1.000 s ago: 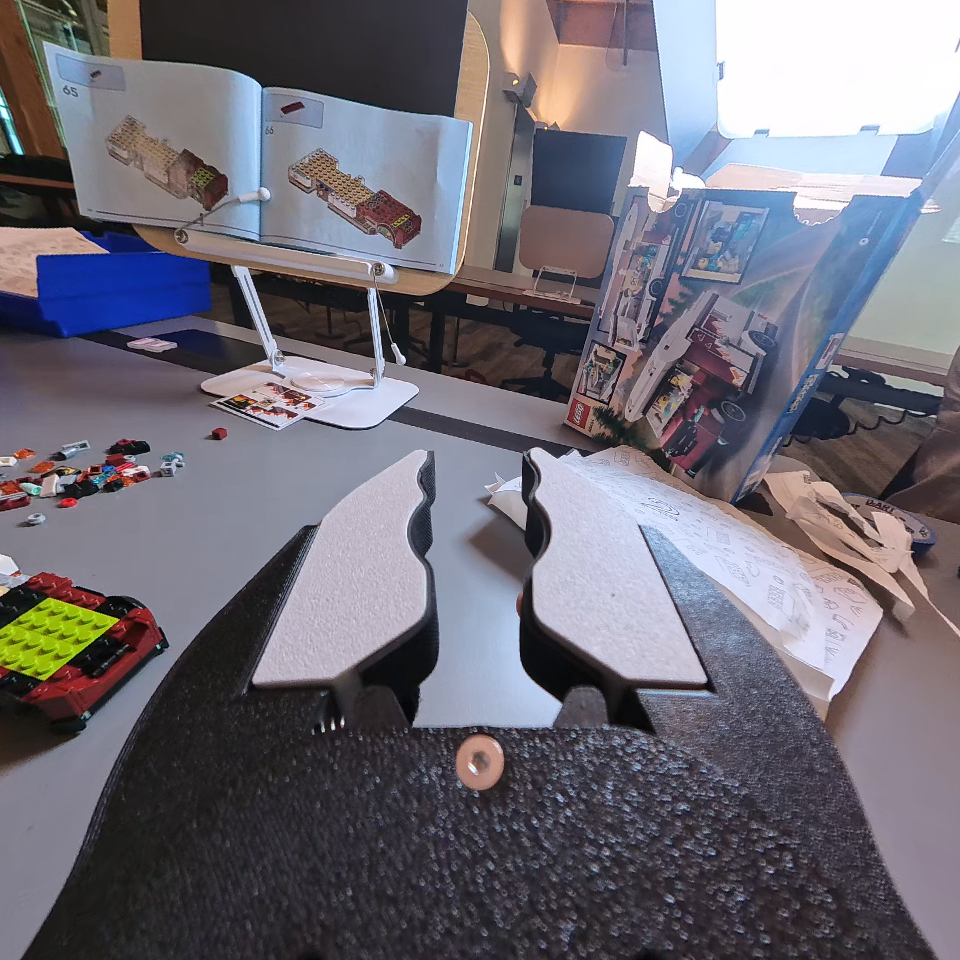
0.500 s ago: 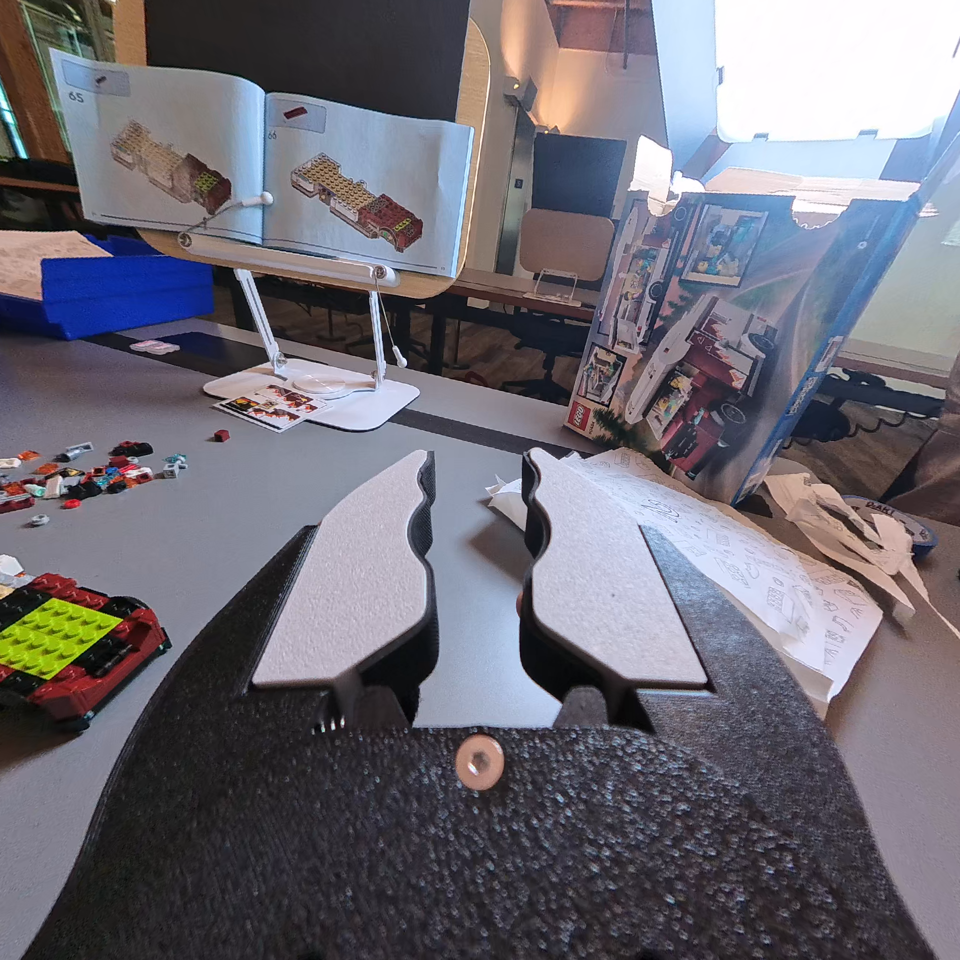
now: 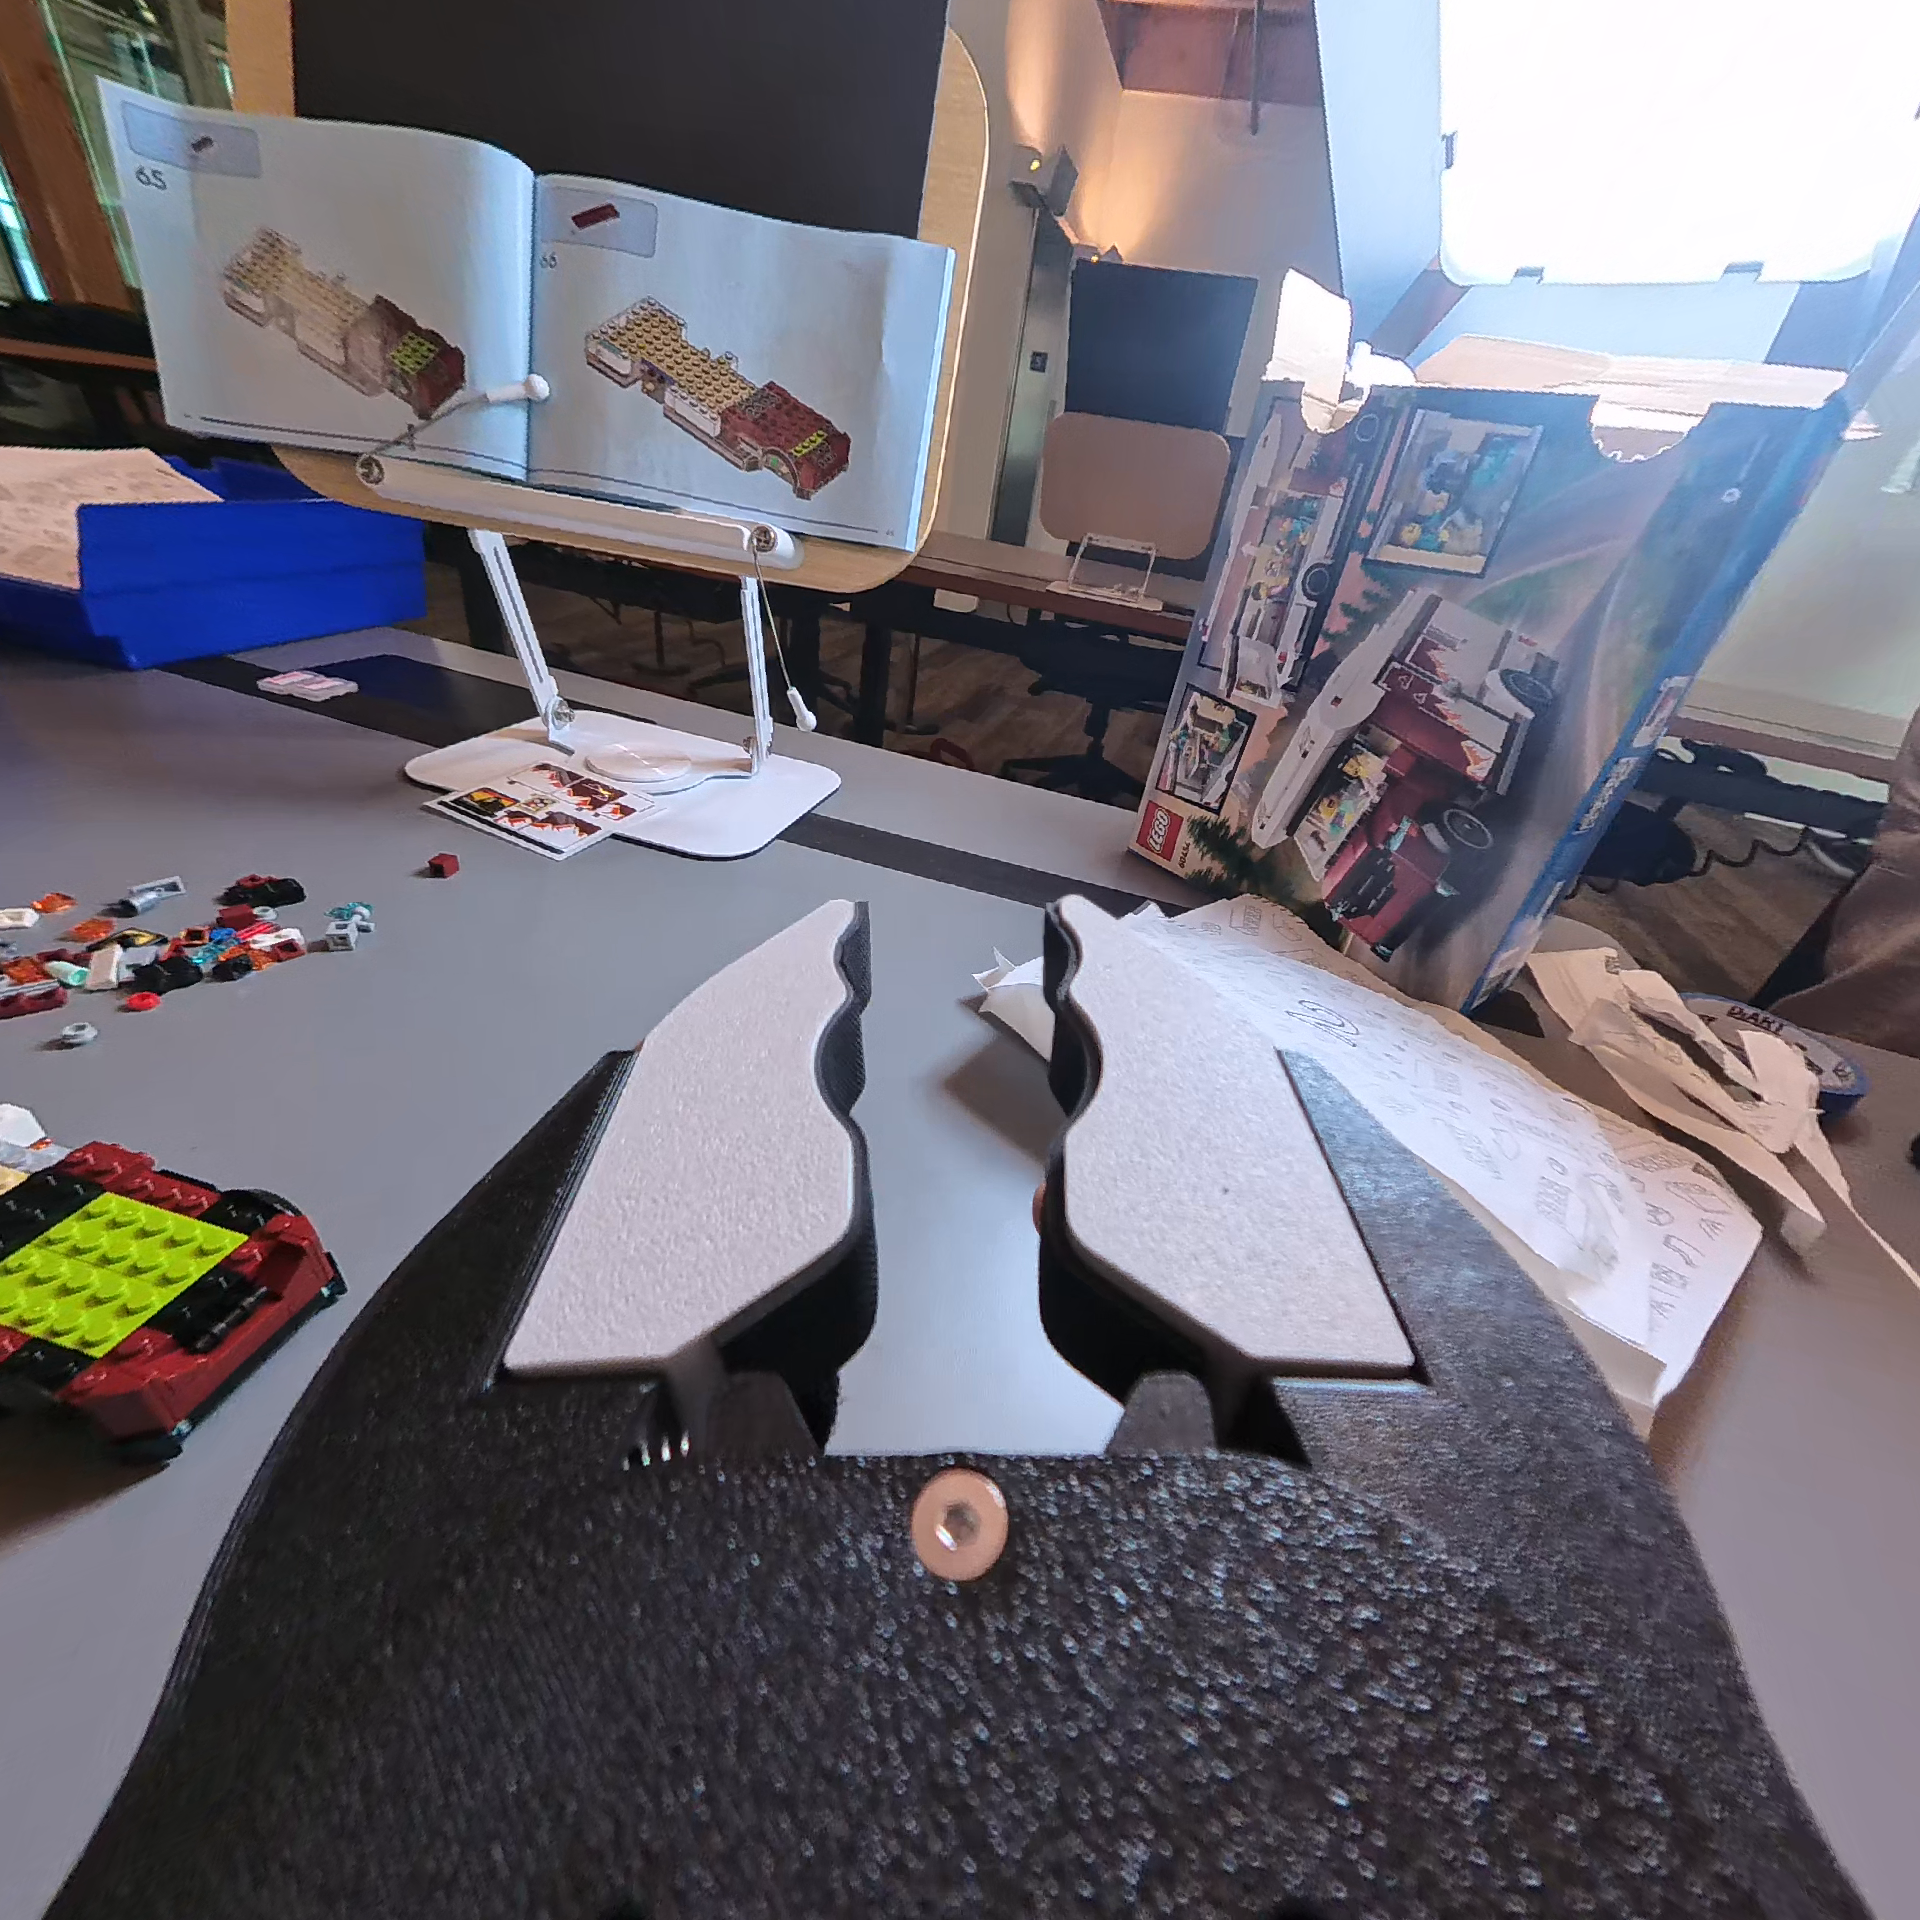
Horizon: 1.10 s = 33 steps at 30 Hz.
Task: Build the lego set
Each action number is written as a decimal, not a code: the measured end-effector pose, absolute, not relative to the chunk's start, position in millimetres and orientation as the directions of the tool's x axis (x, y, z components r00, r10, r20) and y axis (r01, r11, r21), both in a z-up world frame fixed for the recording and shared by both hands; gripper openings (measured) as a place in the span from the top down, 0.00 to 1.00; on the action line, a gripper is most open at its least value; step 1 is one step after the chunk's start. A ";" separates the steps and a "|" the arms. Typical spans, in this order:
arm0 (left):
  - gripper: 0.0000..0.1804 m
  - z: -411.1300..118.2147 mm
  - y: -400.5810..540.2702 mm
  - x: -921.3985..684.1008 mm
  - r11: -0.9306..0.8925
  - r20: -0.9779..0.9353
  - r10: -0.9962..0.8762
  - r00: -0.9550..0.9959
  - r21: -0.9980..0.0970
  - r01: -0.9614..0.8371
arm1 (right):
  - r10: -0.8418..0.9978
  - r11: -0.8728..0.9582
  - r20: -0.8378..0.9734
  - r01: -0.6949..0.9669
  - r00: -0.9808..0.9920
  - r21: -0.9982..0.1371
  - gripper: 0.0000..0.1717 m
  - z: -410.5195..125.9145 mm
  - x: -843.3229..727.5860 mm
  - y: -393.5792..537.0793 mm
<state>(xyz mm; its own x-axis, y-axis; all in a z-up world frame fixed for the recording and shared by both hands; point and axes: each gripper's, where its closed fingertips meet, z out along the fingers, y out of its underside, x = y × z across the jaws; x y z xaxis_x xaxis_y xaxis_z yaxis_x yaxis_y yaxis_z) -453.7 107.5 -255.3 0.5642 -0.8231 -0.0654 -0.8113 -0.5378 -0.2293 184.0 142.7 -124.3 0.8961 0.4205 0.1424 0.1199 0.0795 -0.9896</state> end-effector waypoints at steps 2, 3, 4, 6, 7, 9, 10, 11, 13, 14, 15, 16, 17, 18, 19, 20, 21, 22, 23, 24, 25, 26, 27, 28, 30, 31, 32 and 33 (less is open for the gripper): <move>1.00 -256.7 117.4 -469.7 -0.541 -0.126 -0.815 0.566 -0.182 -0.821 | 0.415 0.077 0.140 0.119 0.899 -0.990 0.81 -124.3 185.6 143.0; 1.00 -255.9 123.2 -476.6 -0.558 -0.149 -0.799 0.582 -0.176 -0.811 | 0.414 0.076 0.139 0.118 0.900 -0.990 0.81 -124.7 185.9 143.4; 1.00 -254.8 128.3 -481.8 -0.569 -0.168 -0.786 0.595 -0.177 -0.803 | 0.414 0.074 0.139 0.119 0.900 -0.990 0.81 -125.4 186.0 143.8; 0.99 -252.4 137.9 -489.9 -0.567 -0.225 -0.772 0.594 -0.177 -0.804 | 0.414 0.070 0.140 0.122 0.899 -0.990 0.81 -126.8 185.7 144.7; 0.97 -251.3 141.3 -490.9 -0.563 -0.245 -0.768 0.592 -0.183 -0.806 | 0.415 0.068 0.140 0.123 0.899 -0.990 0.81 -127.4 185.5 145.1; 0.94 -251.8 140.4 -484.4 -0.556 -0.218 -0.777 0.591 -0.203 -0.806 | 0.416 0.064 0.140 0.124 0.899 -0.990 0.81 -128.9 185.4 145.7; 0.92 -253.0 138.3 -480.0 -0.547 -0.198 -0.788 0.583 -0.209 -0.811 | 0.417 0.062 0.139 0.124 0.898 -0.990 0.81 -129.4 185.3 146.1; 0.90 -254.6 136.8 -476.4 -0.534 -0.187 -0.799 0.571 -0.213 -0.818 | 0.417 0.061 0.139 0.125 0.898 -0.990 0.81 -129.8 185.3 146.5; 0.82 -258.1 139.5 -477.0 -0.523 -0.213 -0.802 0.557 -0.198 -0.829 | 0.417 0.060 0.140 0.126 0.898 -0.990 0.81 -130.2 185.2 147.0; 0.80 -260.2 140.0 -477.6 -0.521 -0.217 -0.805 0.553 -0.187 -0.833 | 0.418 0.059 0.139 0.126 0.898 -0.990 0.81 -130.4 184.9 147.1; 0.82 -261.5 139.3 -475.9 -0.520 -0.204 -0.809 0.551 -0.188 -0.833 | 0.419 0.058 0.139 0.127 0.897 -0.990 0.81 -130.7 184.5 147.3; 0.82 -261.7 139.3 -474.1 -0.521 -0.191 -0.812 0.552 -0.193 -0.832 | 0.419 0.057 0.140 0.128 0.897 -0.990 0.81 -130.9 184.2 147.3; 0.83 -262.1 138.4 -473.8 -0.526 -0.177 -0.813 0.555 -0.187 -0.830 | 0.419 0.058 0.142 0.129 0.897 -0.990 0.81 -130.8 183.9 147.2; 0.85 -262.8 136.2 -473.1 -0.534 -0.151 -0.814 0.560 -0.182 -0.826 | 0.419 0.059 0.143 0.130 0.897 -0.990 0.81 -130.4 183.6 146.8; 0.88 -263.5 134.3 -471.8 -0.541 -0.126 -0.816 0.565 -0.181 -0.822 | 0.419 0.061 0.144 0.130 0.897 -0.990 0.82 -130.0 183.5 146.3; 0.90 -264.0 132.8 -470.8 -0.543 -0.109 -0.818 0.565 -0.182 -0.820 | 0.417 0.064 0.145 0.130 0.897 -0.989 0.82 -129.5 183.7 145.8; 0.90 -263.9 132.5 -470.9 -0.543 -0.106 -0.818 0.565 -0.180 -0.820 | 0.416 0.066 0.145 0.129 0.898 -0.989 0.82 -129.0 184.3 145.4; 0.91 -263.5 131.3 -471.2 -0.545 -0.098 -0.819 0.566 -0.175 -0.820 | 0.415 0.068 0.144 0.127 0.899 -0.990 0.82 -128.3 184.9 145.0; 0.91 -262.7 128.4 -471.1 -0.551 -0.081 -0.819 0.568 -0.170 -0.817 | 0.414 0.069 0.142 0.124 0.899 -0.990 0.82 -127.6 185.4 144.8; 0.91 -261.3 126.7 -471.9 -0.558 -0.073 -0.815 0.574 -0.166 -0.813 | 0.414 0.072 0.141 0.122 0.899 -0.990 0.82 -126.9 186.0 144.7; 0.91 -258.7 125.6 -473.3 -0.562 -0.073 -0.813 0.578 -0.166 -0.810 | 0.413 0.074 0.141 0.121 0.900 -0.990 0.82 -126.3 186.4 144.6; 0.91 -254.7 124.1 -474.4 -0.565 -0.072 -0.810 0.583 -0.171 -0.807 | 0.414 0.076 0.141 0.120 0.899 -0.990 0.82 -125.9 186.6 144.4; 0.91 -249.4 124.7 -476.5 -0.573 -0.081 -0.801 0.593 -0.182 -0.799 | 0.414 0.078 0.141 0.120 0.899 -0.990 0.82 -125.6 186.7 144.3; 0.91 -243.3 126.6 -479.3 -0.584 -0.098 -0.787 0.609 -0.198 -0.787 | 0.415 0.079 0.140 0.118 0.899 -0.990 0.82 -125.6 186.6 144.1; 0.89 -230.7 129.6 -487.9 -0.600 -0.148 -0.760 0.633 -0.215 -0.770 | 0.418 0.078 0.138 0.115 0.898 -0.990 0.82 -126.0 186.2 144.0; 0.84 -223.9 131.1 -493.4 -0.604 -0.185 -0.746 0.640 -0.217 -0.767 | 0.419 0.077 0.137 0.115 0.897 -0.990 0.82 -126.2 186.2 144.0; 0.80 -216.5 132.2 -497.9 -0.607 -0.220 -0.731 0.646 -0.224 -0.763 | 0.420 0.077 0.137 0.115 0.897 -0.990 0.81 -126.3 186.2 143.9; 0.78 -208.6 132.6 -500.5 -0.608 -0.247 -0.715 0.654 -0.241 -0.756 | 0.420 0.078 0.136 0.114 0.897 -0.990 0.81 -126.2 186.3 143.8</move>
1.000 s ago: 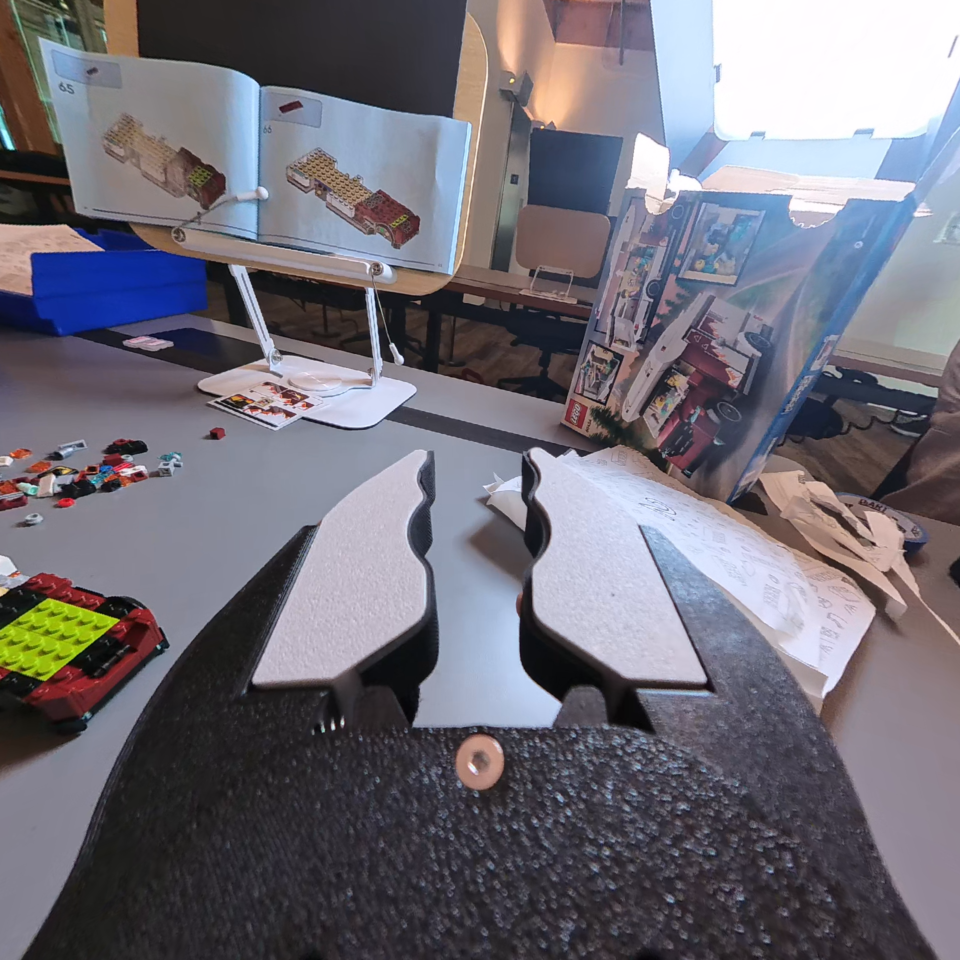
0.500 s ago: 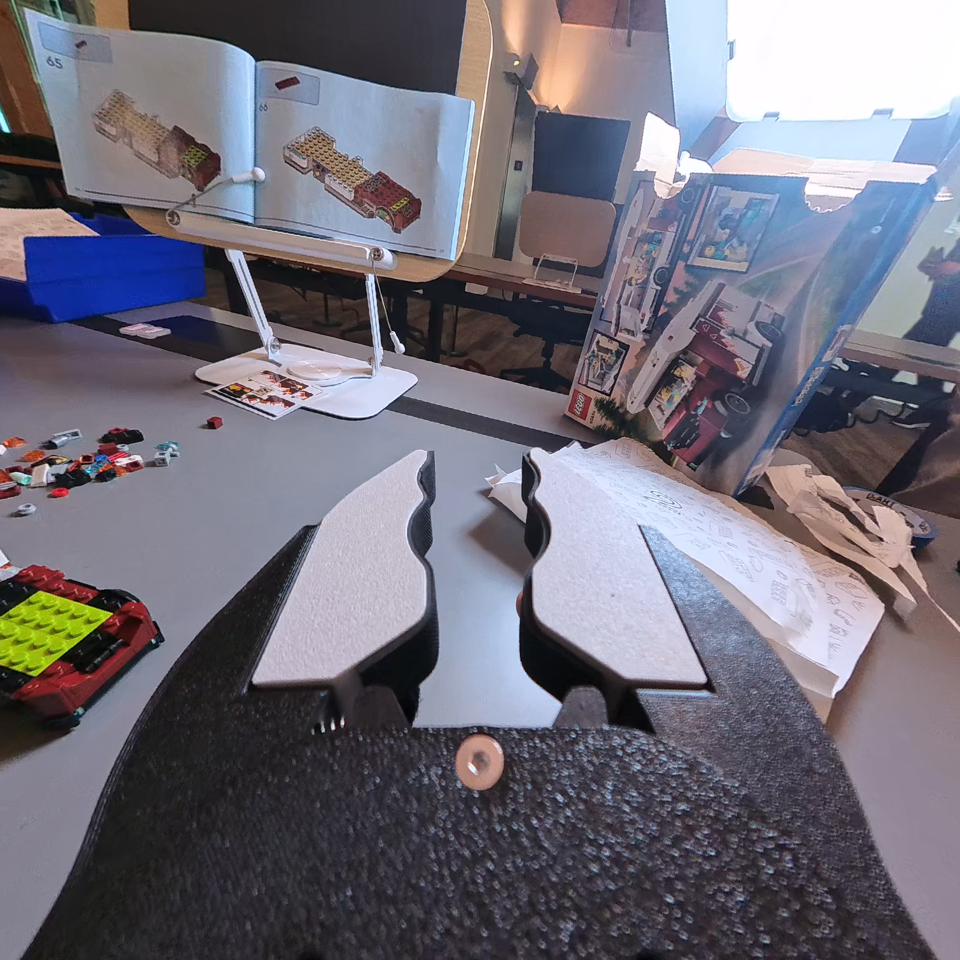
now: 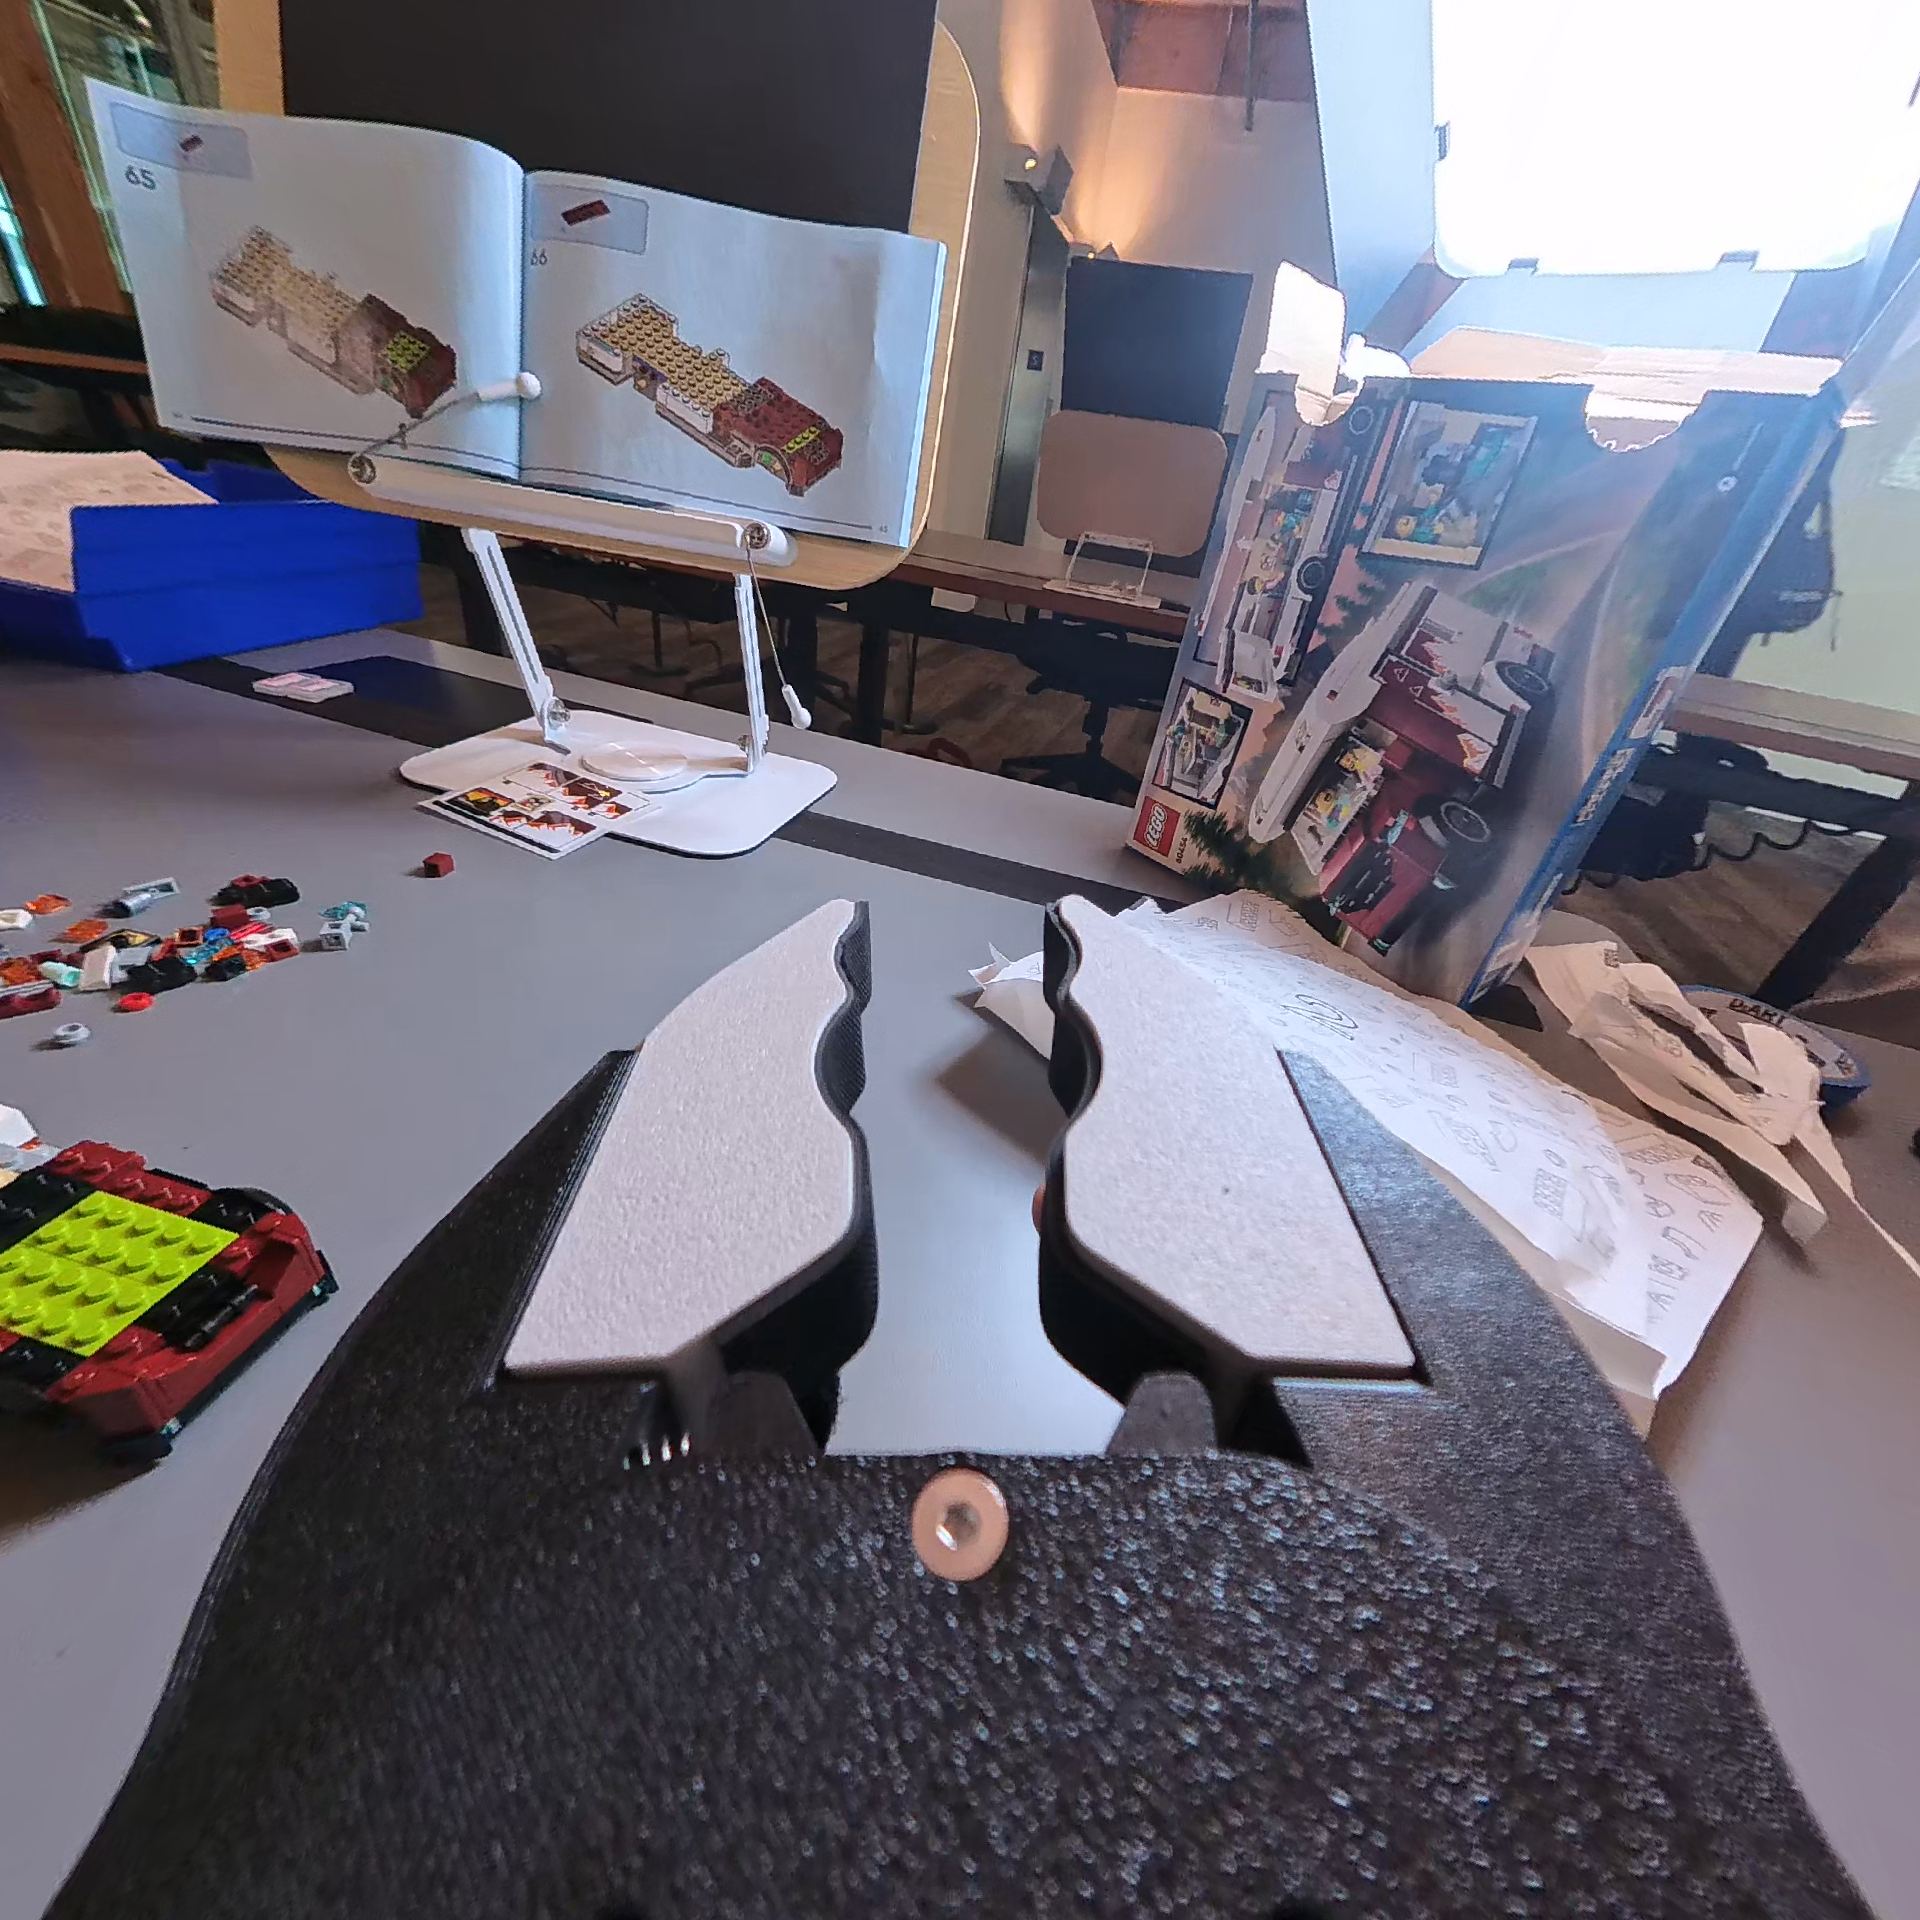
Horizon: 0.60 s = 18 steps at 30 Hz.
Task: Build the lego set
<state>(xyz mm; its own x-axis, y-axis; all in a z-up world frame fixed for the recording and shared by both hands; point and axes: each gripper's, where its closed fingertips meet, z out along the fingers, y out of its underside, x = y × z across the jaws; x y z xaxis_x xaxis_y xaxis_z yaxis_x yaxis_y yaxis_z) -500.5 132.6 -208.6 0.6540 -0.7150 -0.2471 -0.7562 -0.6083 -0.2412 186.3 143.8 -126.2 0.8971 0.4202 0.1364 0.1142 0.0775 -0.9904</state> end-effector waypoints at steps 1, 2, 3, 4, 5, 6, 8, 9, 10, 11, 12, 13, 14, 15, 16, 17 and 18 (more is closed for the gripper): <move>0.76 -201.2 130.8 -501.6 -0.611 -0.263 -0.701 0.663 -0.258 -0.749 | 0.420 0.079 0.136 0.113 0.897 -0.990 0.82 -125.9 186.7 143.6; 0.76 -194.9 126.1 -501.1 -0.611 -0.268 -0.696 0.667 -0.268 -0.745 | 0.418 0.080 0.135 0.112 0.898 -0.991 0.82 -125.7 187.3 143.5; 0.76 -189.6 119.6 -499.9 -0.605 -0.274 -0.697 0.663 -0.271 -0.749 | 0.416 0.079 0.135 0.111 0.899 -0.991 0.82 -125.8 188.0 143.8; 0.76 -185.4 111.0 -497.1 -0.595 -0.274 -0.706 0.653 -0.271 -0.757 | 0.415 0.078 0.134 0.112 0.900 -0.991 0.82 -126.2 188.5 144.2; 0.78 -182.1 101.5 -492.7 -0.581 -0.271 -0.717 0.642 -0.276 -0.766 | 0.413 0.076 0.134 0.113 0.901 -0.991 0.82 -126.6 188.7 144.7; 0.80 -180.0 92.7 -488.8 -0.567 -0.274 -0.726 0.631 -0.280 -0.775 | 0.411 0.075 0.136 0.115 0.901 -0.991 0.82 -127.3 188.9 145.2; 0.82 -183.5 70.0 -478.0 -0.546 -0.233 -0.760 0.606 -0.275 -0.791 | 0.410 0.070 0.145 0.128 0.900 -0.989 0.81 -129.0 187.8 146.7; 0.82 -187.9 58.4 -472.6 -0.538 -0.206 -0.778 0.593 -0.269 -0.799 | 0.409 0.068 0.151 0.135 0.900 -0.988 0.81 -129.6 186.9 147.3; 0.82 -193.3 47.4 -467.4 -0.527 -0.180 -0.796 0.578 -0.263 -0.808 | 0.409 0.069 0.158 0.142 0.899 -0.987 0.81 -129.8 185.9 147.5; 0.81 -199.8 36.6 -461.2 -0.516 -0.148 -0.814 0.561 -0.259 -0.817 | 0.407 0.070 0.167 0.151 0.898 -0.986 0.81 -129.9 184.9 147.7; 0.81 -207.5 27.3 -455.3 -0.502 -0.119 -0.832 0.542 -0.254 -0.826 | 0.404 0.072 0.176 0.161 0.898 -0.984 0.81 -130.0 184.1 147.8; 0.79 -216.0 20.6 -452.1 -0.490 -0.106 -0.845 0.524 -0.238 -0.839 | 0.400 0.073 0.185 0.170 0.898 -0.983 0.81 -130.1 183.6 148.2; 0.77 -224.5 16.5 -451.0 -0.477 -0.105 -0.857 0.505 -0.214 -0.853 | 0.395 0.072 0.192 0.178 0.899 -0.981 0.81 -130.2 183.2 148.9; 0.76 -232.2 13.9 -450.4 -0.462 -0.107 -0.868 0.486 -0.191 -0.866 | 0.389 0.071 0.195 0.182 0.900 -0.981 0.81 -130.2 183.0 149.7; 0.75 -238.4 11.9 -448.9 -0.448 -0.100 -0.878 0.468 -0.178 -0.876 | 0.383 0.071 0.197 0.184 0.902 -0.980 0.81 -129.7 182.9 150.5; 0.74 -243.7 11.5 -446.8 -0.439 -0.090 -0.884 0.458 -0.173 -0.882 | 0.377 0.071 0.198 0.185 0.905 -0.980 0.81 -129.0 183.0 151.4; 0.73 -248.9 10.5 -445.1 -0.435 -0.073 -0.890 0.451 -0.164 -0.885 | 0.370 0.071 0.200 0.187 0.907 -0.980 0.81 -128.2 182.9 152.3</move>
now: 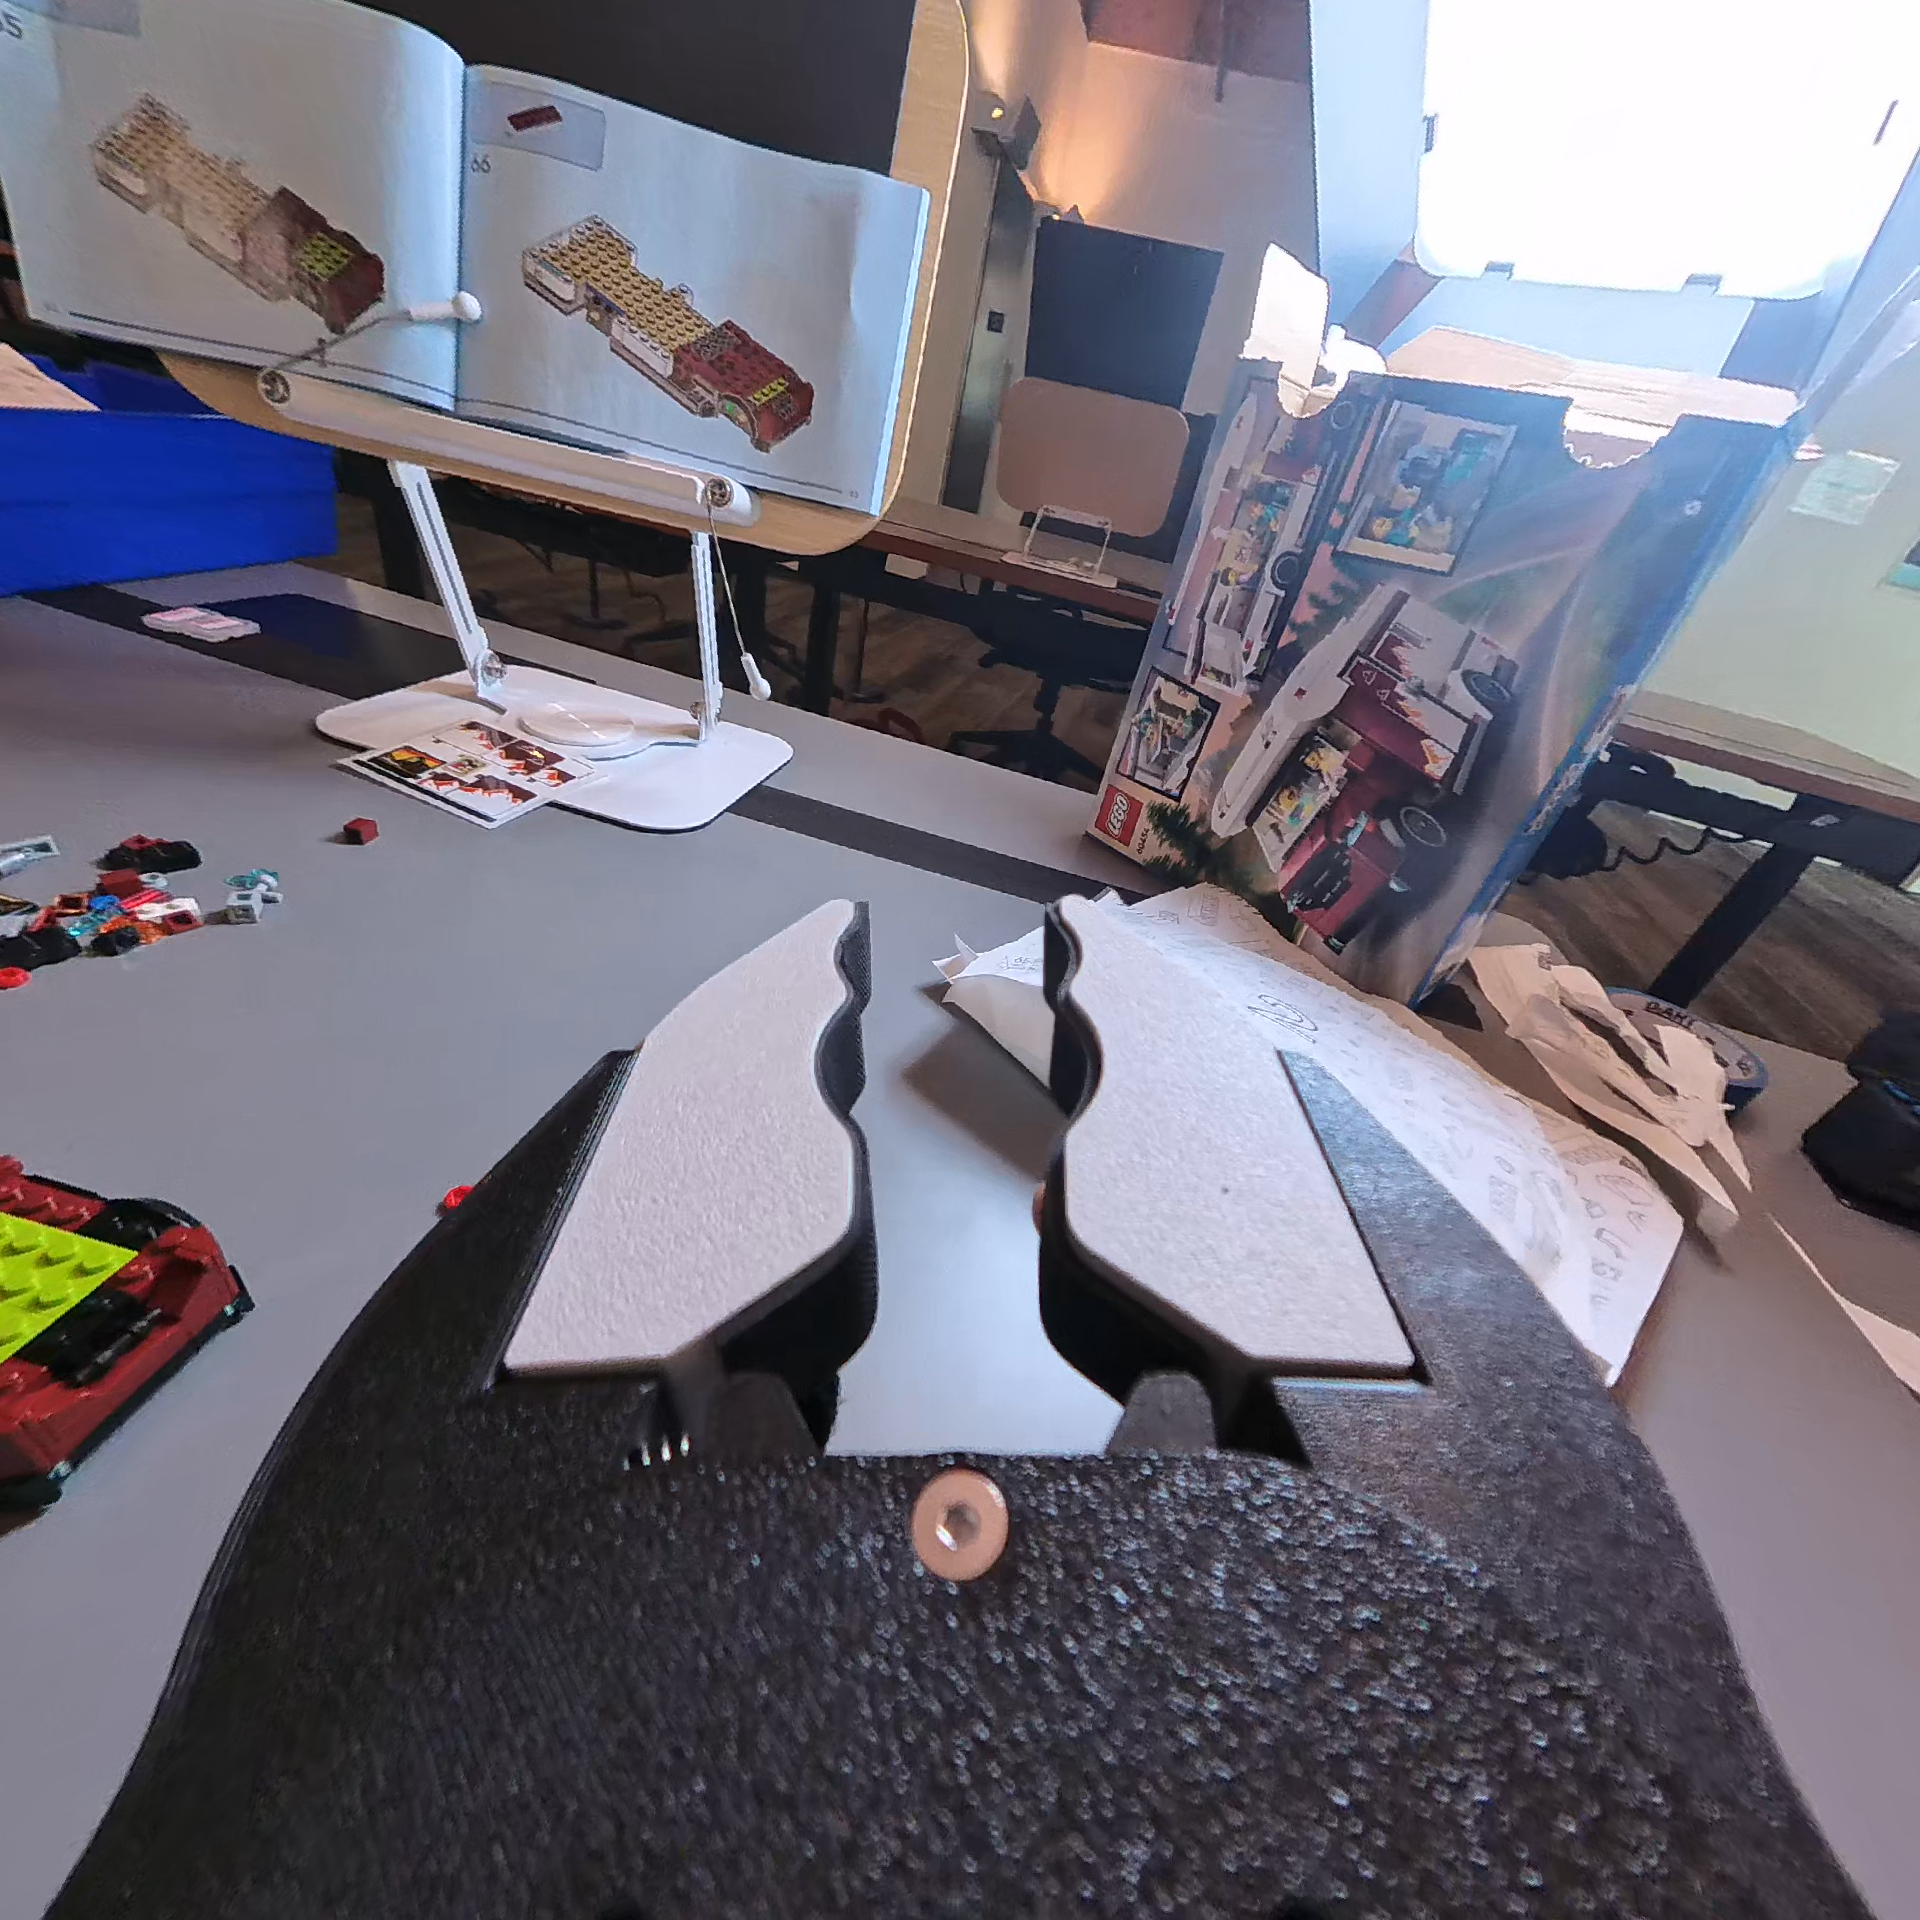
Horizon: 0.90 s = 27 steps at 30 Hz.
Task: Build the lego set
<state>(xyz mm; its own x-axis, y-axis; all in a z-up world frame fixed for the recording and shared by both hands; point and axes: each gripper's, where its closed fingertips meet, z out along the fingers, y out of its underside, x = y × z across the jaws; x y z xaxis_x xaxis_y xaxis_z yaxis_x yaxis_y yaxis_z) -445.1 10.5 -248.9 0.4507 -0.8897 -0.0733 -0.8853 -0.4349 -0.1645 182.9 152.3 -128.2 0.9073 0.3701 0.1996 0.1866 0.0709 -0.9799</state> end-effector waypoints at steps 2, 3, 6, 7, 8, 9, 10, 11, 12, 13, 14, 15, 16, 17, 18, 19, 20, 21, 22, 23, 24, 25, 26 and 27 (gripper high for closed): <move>0.72 -254.7 12.7 -446.2 -0.411 -0.085 -0.903 0.421 -0.120 -0.904 | 0.357 0.074 0.207 0.194 0.911 -0.978 0.81 -126.5 182.6 154.1; 0.73 -256.4 13.6 -444.6 -0.390 -0.089 -0.912 0.400 -0.114 -0.914 | 0.351 0.076 0.211 0.197 0.912 -0.977 0.81 -125.7 182.3 154.8; 0.79 -263.8 13.4 -444.7 -0.349 -0.074 -0.932 0.354 -0.076 -0.934 | 0.340 0.074 0.218 0.205 0.915 -0.976 0.81 -125.0 181.5 157.4; 0.84 -263.7 16.9 -443.2 -0.350 -0.078 -0.931 0.357 -0.094 -0.932 | 0.339 0.074 0.220 0.208 0.915 -0.975 0.81 -125.0 180.9 158.1; 0.89 -263.8 21.5 -445.6 -0.348 -0.096 -0.929 0.357 -0.093 -0.933 | 0.339 0.073 0.223 0.210 0.914 -0.975 0.81 -125.0 180.2 158.8; 0.91 -263.4 24.4 -447.3 -0.354 -0.099 -0.926 0.363 -0.098 -0.930 | 0.340 0.072 0.223 0.211 0.914 -0.975 0.81 -125.1 179.1 159.5; 0.92 -263.4 27.9 -451.0 -0.360 -0.110 -0.923 0.369 -0.093 -0.928 | 0.343 0.072 0.224 0.212 0.912 -0.975 0.81 -124.8 177.7 159.7; 0.92 -262.9 33.5 -455.8 -0.366 -0.136 -0.917 0.375 -0.086 -0.927 | 0.346 0.076 0.228 0.215 0.910 -0.974 0.81 -124.0 176.3 159.4; 0.92 -261.4 39.2 -461.1 -0.373 -0.163 -0.910 0.382 -0.079 -0.924 | 0.347 0.080 0.233 0.219 0.908 -0.972 0.81 -123.3 175.3 158.8; 0.92 -258.8 45.6 -465.7 -0.384 -0.191 -0.900 0.393 -0.083 -0.920 | 0.347 0.084 0.238 0.223 0.907 -0.971 0.81 -123.0 175.0 158.2; 0.92 -254.9 53.2 -469.7 -0.398 -0.223 -0.884 0.410 -0.100 -0.912 | 0.346 0.086 0.240 0.224 0.907 -0.971 0.81 -123.1 175.3 157.8; 0.93 -250.2 60.8 -474.2 -0.417 -0.256 -0.864 0.434 -0.119 -0.901 | 0.346 0.086 0.237 0.221 0.908 -0.972 0.81 -123.3 176.0 157.5; 0.92 -245.3 66.6 -479.4 -0.439 -0.279 -0.844 0.458 -0.133 -0.889 | 0.347 0.085 0.232 0.216 0.909 -0.973 0.81 -123.5 176.9 157.4; 0.92 -240.4 71.7 -484.4 -0.454 -0.304 -0.825 0.476 -0.145 -0.879 | 0.347 0.085 0.228 0.212 0.910 -0.974 0.81 -123.8 177.7 157.4; 0.90 -235.3 76.5 -488.8 -0.465 -0.330 -0.806 0.491 -0.160 -0.871 | 0.347 0.085 0.226 0.210 0.910 -0.974 0.81 -123.9 178.4 157.4; 0.88 -231.0 80.2 -493.2 -0.481 -0.350 -0.786 0.509 -0.171 -0.860 | 0.347 0.086 0.225 0.208 0.911 -0.974 0.81 -124.0 178.7 157.3; 0.86 -228.4 81.5 -495.9 -0.496 -0.355 -0.773 0.526 -0.179 -0.850 | 0.347 0.087 0.223 0.206 0.911 -0.975 0.81 -124.1 179.0 157.2; 0.82 -227.0 81.0 -496.2 -0.503 -0.349 -0.769 0.536 -0.187 -0.844 | 0.349 0.088 0.221 0.203 0.911 -0.975 0.81 -124.2 178.9 157.2; 0.81 -226.4 79.3 -494.2 -0.502 -0.338 -0.772 0.539 -0.197 -0.842 | 0.351 0.089 0.219 0.200 0.911 -0.976 0.81 -124.1 178.8 157.0; 0.79 -227.0 75.7 -489.9 -0.497 -0.314 -0.782 0.538 -0.205 -0.843 | 0.352 0.091 0.217 0.198 0.911 -0.976 0.81 -123.9 178.8 156.6; 0.76 -228.9 70.6 -484.7 -0.497 -0.280 -0.796 0.537 -0.207 -0.843 | 0.353 0.092 0.216 0.196 0.910 -0.976 0.81 -123.9 178.8 156.4; 0.73 -231.9 64.7 -478.6 -0.497 -0.239 -0.810 0.536 -0.206 -0.843 | 0.354 0.093 0.214 0.194 0.910 -0.977 0.81 -123.8 178.7 156.1; 0.71 -235.2 59.7 -471.8 -0.492 -0.204 -0.823 0.530 -0.210 -0.845 | 0.354 0.094 0.213 0.192 0.911 -0.977 0.81 -123.7 178.8 155.9; 0.69 -238.8 54.8 -465.2 -0.485 -0.172 -0.836 0.521 -0.210 -0.849 | 0.354 0.095 0.212 0.191 0.911 -0.977 0.81 -123.6 179.1 155.5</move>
